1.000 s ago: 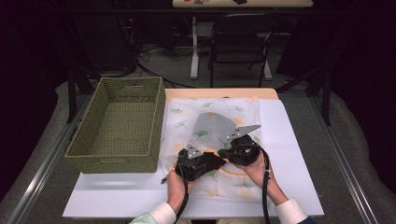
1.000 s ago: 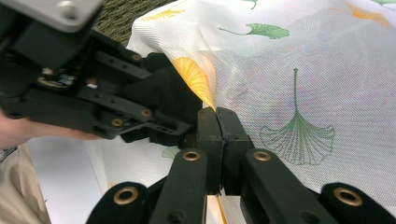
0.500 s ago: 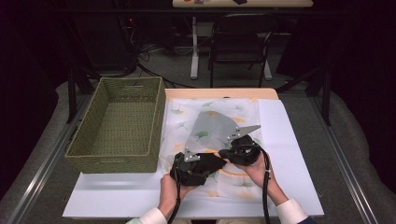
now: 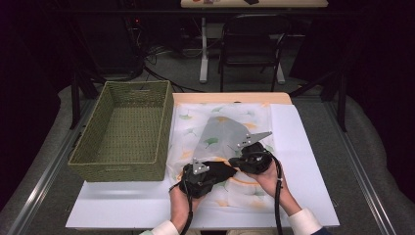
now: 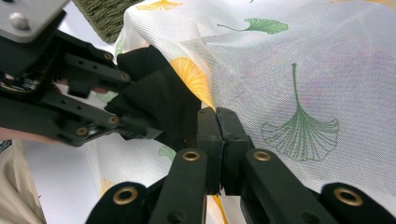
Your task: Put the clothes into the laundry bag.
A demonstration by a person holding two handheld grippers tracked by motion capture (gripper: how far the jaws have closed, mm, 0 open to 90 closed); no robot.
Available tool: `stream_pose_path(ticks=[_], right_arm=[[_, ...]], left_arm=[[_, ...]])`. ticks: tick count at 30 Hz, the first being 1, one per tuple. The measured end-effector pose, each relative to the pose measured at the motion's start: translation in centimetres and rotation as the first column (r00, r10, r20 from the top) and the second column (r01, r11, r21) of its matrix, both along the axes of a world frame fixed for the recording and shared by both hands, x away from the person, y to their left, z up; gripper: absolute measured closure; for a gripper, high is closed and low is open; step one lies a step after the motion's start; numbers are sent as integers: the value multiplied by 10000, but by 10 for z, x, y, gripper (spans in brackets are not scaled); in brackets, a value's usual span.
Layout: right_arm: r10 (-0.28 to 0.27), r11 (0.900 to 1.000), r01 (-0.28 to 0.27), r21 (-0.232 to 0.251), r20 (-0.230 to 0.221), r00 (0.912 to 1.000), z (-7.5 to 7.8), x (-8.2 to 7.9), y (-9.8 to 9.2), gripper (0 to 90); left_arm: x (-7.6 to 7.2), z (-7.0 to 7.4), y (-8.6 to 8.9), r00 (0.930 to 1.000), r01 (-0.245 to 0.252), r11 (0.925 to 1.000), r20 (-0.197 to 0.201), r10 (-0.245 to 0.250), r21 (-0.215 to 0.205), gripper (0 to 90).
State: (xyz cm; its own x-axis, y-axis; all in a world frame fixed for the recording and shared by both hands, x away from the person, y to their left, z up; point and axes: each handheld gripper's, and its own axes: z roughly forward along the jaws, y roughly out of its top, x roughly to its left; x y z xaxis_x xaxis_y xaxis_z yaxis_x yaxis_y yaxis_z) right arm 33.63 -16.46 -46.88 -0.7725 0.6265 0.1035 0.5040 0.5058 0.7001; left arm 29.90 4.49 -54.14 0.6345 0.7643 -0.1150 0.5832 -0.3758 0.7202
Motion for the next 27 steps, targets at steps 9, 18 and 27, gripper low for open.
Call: stream_pose_path(ticks=[9, 18, 27], right_arm=[[18, 9999, -20, 120, 121, 9999, 4, -2, 0, 894], [-91, 9994, 85, 340, 198, 9998, 8, -3, -2, 895], [-121, 9995, 123, 286, -76, 9999, 1, 0, -3, 894]], left_arm=[[18, 4, -11, 9996, -255, 9993, 97, 257, -269, 805], [34, 8, -24, 9954, -787, 9958, 511, 811, -473, 800], [39, -1, -26, 9977, -606, 9979, 295, 613, -222, 664]])
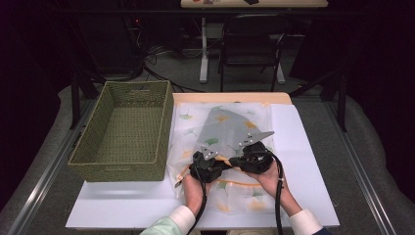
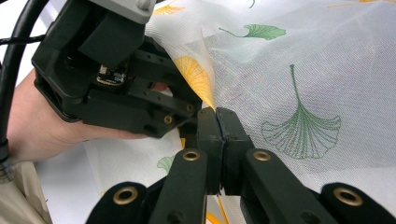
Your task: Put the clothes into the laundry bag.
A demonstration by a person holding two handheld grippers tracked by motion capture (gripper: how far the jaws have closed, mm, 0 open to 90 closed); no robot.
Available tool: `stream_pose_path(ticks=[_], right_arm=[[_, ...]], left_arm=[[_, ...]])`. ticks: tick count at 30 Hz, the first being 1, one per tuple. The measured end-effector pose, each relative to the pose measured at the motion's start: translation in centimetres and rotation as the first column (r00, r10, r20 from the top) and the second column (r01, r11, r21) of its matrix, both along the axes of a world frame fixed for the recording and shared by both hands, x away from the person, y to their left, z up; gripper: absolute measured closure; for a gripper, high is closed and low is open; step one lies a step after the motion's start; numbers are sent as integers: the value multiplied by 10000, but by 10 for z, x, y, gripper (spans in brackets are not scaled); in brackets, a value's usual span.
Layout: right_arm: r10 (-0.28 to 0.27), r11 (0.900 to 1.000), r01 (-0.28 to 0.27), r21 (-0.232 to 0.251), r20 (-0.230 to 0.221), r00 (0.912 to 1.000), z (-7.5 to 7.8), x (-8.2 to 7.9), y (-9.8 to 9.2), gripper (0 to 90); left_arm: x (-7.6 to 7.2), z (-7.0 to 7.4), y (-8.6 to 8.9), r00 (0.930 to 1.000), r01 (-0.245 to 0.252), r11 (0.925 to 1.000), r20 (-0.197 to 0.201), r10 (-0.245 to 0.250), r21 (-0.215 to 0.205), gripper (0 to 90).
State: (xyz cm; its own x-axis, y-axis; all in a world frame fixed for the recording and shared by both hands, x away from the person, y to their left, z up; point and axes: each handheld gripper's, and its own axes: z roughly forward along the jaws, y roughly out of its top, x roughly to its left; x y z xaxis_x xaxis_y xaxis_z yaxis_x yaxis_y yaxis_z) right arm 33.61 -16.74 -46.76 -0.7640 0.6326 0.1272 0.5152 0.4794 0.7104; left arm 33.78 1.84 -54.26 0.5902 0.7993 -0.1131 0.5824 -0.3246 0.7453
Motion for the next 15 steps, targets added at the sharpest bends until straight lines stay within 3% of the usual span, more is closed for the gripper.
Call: stream_pose_path(ticks=[5, 8, 11, 15], right_arm=[[-44, 10000, 44, 1, 83, 10000, 1, 0, -2, 893], [-46, 10000, 46, -14, 100, 9999, 1, 1, -2, 893], [-46, 10000, 46, -29, 99, 9999, 1, 1, -2, 894], [-49, 10000, 50, -79, 87, 10000, 1, 0, -1, 894]], left_arm=[[-9, 4, 12, 9970, 724, 9966, -320, -711, 392, 474], [-18, 9, 26, 9944, 981, 9935, -441, -956, 585, 414], [-27, 15, 44, 9916, 1160, 9914, -651, -1120, 610, 391], [-36, 26, 69, 9925, 1092, 9910, -641, -1044, 777, 397]])
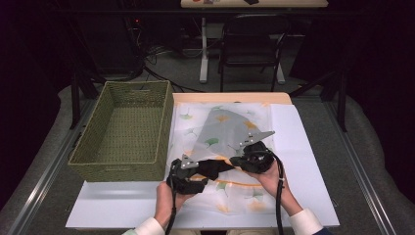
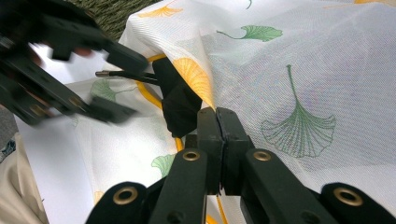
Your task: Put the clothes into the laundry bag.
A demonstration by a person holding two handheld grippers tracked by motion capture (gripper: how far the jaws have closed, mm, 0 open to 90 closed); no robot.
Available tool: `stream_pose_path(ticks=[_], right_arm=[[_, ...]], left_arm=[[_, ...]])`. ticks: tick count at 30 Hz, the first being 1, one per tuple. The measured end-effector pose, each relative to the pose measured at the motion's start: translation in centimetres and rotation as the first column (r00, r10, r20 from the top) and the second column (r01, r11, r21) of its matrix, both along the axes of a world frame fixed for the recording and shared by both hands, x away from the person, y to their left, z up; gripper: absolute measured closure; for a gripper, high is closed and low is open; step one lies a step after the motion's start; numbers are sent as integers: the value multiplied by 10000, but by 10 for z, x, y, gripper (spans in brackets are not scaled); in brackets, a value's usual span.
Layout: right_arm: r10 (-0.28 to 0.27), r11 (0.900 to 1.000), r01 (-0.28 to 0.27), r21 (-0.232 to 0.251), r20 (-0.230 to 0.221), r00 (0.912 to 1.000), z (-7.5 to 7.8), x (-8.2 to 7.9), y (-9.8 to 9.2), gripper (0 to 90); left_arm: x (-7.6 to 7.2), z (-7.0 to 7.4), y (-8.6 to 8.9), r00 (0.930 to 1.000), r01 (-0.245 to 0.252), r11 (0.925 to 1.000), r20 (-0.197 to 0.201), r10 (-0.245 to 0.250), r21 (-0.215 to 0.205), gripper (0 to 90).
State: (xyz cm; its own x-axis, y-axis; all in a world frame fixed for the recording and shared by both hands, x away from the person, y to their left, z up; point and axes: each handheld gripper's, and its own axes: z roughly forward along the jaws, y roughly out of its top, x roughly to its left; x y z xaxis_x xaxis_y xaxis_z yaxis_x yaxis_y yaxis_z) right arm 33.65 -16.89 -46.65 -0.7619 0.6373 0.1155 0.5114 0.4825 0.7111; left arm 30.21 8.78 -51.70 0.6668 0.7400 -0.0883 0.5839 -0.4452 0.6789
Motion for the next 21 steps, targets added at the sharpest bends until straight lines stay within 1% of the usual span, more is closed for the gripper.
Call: stream_pose_path(ticks=[1, 2, 3, 4, 5, 6, 7, 8, 9, 10, 11, 13, 16, 18, 21], right_arm=[[0, 10000, 0, 0, -3, 10000, 0, 0, 0, 893], [-12, 10000, 12, 2, -26, 10000, 0, 0, 0, 894], [2, 10000, -2, 3, -24, 10000, 0, 0, 0, 894], [-11, 10000, 11, 2, -40, 10000, 0, 0, 0, 893], [-11, 10000, 11, 2, -40, 10000, 0, 0, 0, 893], [-17, 10000, 17, -25, -56, 10000, 0, 0, 1, 893], [5, 10000, -5, -41, -53, 10000, -1, 0, 1, 894], [13, 10000, -14, -36, -61, 10000, -1, 0, 1, 893], [24, 10000, -24, -37, -59, 10000, -1, 0, 1, 894], [-3, 10000, 2, -35, -86, 10000, -1, 0, 1, 894], [-8, 10000, 8, -27, -88, 10000, -1, 0, 1, 893], [4, 10000, -4, -35, -100, 9999, -1, 0, 1, 894], [14, 10000, -15, -36, -115, 9999, -2, 1, 1, 893], [11, 10000, -11, -43, -125, 9999, -2, 1, 2, 894], [32, 10000, -32, -44, -141, 9999, -2, 0, 2, 893]], left_arm=[[-1, 2, 6, 9998, -193, 9998, -28, 193, -80, 405], [-1, 2, 6, 9998, -193, 9998, -28, 193, -80, 416], [-1, 5, 20, 9992, -400, 9991, 10, 400, 128, 434], [-1, 5, 26, 9986, -520, 9986, -48, 521, 117, 456], [-1, 5, 26, 9986, -520, 9986, -48, 521, 117, 480], [0, 4, 35, 9967, -762, 9968, -251, 767, 227, 502], [1, 3, 38, 9961, -819, 9962, -307, 829, 303, 524], [1, 0, 39, 9951, -887, 9950, -403, 906, 448, 537], [2, -3, 40, 9946, -872, 9951, -529, 896, 463, 545], [2, -6, 40, 9937, -897, 9942, -618, 934, 596, 570], [2, -10, 40, 9933, -890, 9936, -681, 937, 689, 574], [2, -15, 40, 9937, -734, 9934, -783, 804, 879, 609], [3, -19, 37, 9959, -544, 9901, -648, 632, 1294, 658], [4, -21, 37, 9958, -453, 9899, -724, 554, 1343, 691], [4, -23, 36, 9963, -409, 9887, -688, 512, 1440, 759]])
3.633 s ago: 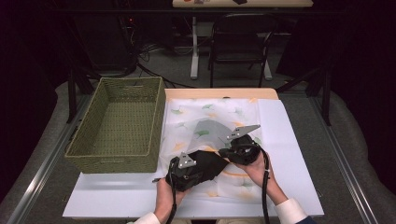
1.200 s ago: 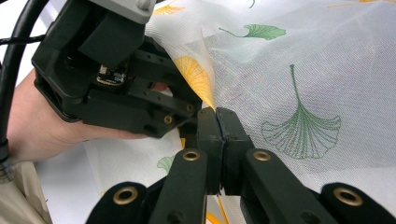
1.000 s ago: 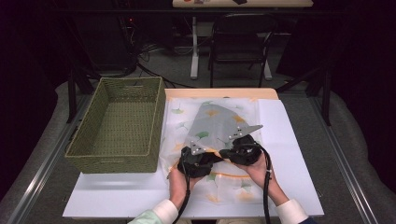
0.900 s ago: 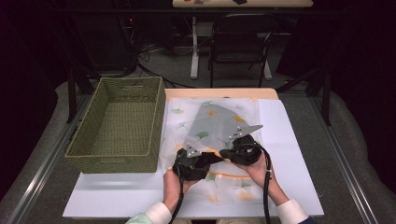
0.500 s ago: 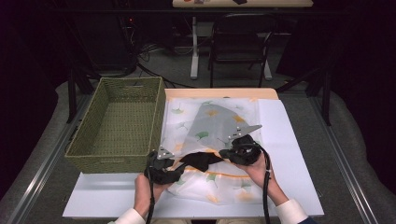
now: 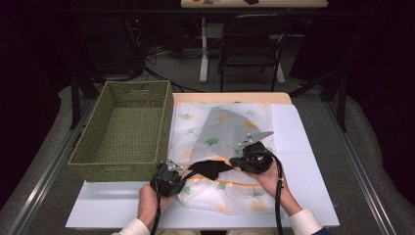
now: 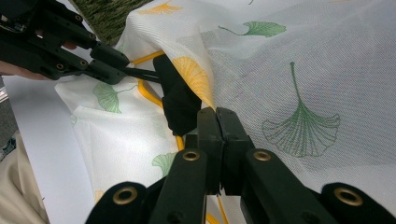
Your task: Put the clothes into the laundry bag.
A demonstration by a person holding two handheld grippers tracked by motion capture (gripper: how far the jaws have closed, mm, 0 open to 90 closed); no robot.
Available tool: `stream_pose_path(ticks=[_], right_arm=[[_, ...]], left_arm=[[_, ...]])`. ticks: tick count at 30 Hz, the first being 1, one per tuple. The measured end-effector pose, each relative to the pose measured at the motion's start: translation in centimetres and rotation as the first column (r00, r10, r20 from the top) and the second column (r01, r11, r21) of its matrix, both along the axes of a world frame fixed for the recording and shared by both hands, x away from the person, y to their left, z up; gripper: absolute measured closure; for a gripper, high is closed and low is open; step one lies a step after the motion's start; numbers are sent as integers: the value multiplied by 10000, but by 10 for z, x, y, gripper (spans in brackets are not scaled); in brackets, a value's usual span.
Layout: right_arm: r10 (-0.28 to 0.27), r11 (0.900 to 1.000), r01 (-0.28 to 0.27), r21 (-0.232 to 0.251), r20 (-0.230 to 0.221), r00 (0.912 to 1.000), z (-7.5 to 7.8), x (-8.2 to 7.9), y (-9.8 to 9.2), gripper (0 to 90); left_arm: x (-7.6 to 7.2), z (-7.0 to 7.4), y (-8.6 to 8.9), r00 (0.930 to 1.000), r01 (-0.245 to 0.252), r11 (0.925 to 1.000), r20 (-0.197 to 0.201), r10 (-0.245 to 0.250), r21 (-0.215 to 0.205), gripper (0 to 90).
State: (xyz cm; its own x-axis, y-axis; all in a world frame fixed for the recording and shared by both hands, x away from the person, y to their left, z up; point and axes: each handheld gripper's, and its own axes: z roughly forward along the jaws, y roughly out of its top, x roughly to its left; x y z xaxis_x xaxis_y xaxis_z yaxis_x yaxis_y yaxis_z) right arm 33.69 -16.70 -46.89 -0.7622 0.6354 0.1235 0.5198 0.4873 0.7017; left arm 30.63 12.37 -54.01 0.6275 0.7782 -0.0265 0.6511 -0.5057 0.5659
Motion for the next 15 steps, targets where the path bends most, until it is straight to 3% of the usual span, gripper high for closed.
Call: stream_pose_path(ticks=[3, 7, 13, 15], right_arm=[[-9, 10000, 9, -2, 2, 10000, 0, 0, 0, 893], [5, 10000, -5, 6, -12, 10000, 0, 0, 0, 893], [4, 10000, -4, 9, -7, 10000, 0, 0, 0, 893], [11, 10000, -11, 10, -10, 10000, 0, 0, 0, 893]], left_arm=[[-1, 0, -1, 9998, 210, 9998, 12, -210, 8, 836], [-1, 2, -1, 9992, 405, 9992, 14, -405, 8, 848], [4, 14, -6, 9992, 407, 9977, 75, -404, -541, 848], [9, 18, -9, 9989, 470, 9974, 117, -464, -545, 848]])
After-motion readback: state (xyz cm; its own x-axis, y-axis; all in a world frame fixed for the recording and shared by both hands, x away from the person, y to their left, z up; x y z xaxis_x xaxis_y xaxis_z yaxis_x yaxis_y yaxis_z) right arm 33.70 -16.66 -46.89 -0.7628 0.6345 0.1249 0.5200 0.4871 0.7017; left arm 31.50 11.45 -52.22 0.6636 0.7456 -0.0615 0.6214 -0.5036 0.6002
